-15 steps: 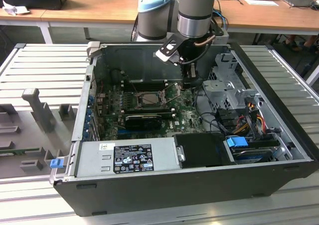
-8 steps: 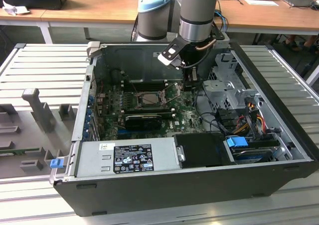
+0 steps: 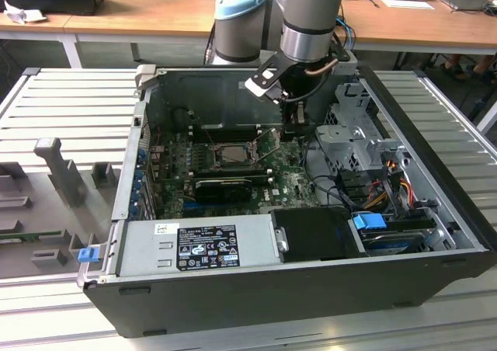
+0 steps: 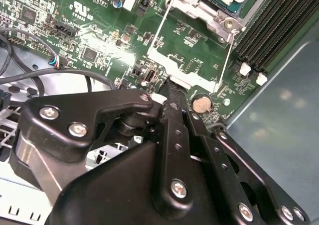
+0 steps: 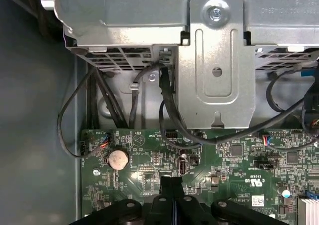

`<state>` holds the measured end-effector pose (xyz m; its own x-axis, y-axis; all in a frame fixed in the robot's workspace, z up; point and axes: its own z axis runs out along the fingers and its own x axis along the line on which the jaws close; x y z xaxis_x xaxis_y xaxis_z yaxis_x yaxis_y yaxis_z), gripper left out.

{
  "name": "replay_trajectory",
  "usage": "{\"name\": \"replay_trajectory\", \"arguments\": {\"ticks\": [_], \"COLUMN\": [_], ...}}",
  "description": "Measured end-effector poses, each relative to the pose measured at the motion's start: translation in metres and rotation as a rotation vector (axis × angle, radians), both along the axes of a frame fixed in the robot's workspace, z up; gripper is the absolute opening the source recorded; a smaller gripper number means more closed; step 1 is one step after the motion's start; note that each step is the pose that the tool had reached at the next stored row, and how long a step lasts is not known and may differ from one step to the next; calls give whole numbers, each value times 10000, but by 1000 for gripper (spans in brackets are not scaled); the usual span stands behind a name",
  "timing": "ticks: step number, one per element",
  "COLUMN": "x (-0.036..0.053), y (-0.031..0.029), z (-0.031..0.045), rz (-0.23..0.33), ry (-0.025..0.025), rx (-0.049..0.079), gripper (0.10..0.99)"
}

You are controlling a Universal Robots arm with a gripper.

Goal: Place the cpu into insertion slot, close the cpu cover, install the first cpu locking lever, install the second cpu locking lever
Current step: 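Close the cpu cover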

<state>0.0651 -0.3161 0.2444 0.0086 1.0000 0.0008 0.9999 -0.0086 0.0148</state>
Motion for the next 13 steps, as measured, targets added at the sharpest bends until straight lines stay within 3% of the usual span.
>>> {"name": "replay_trajectory", "arguments": {"ticks": [13], "x": [-65], "y": [-1], "z": [1], "rz": [2], "ry": [1], "rx": [-4], "gripper": [106]}}
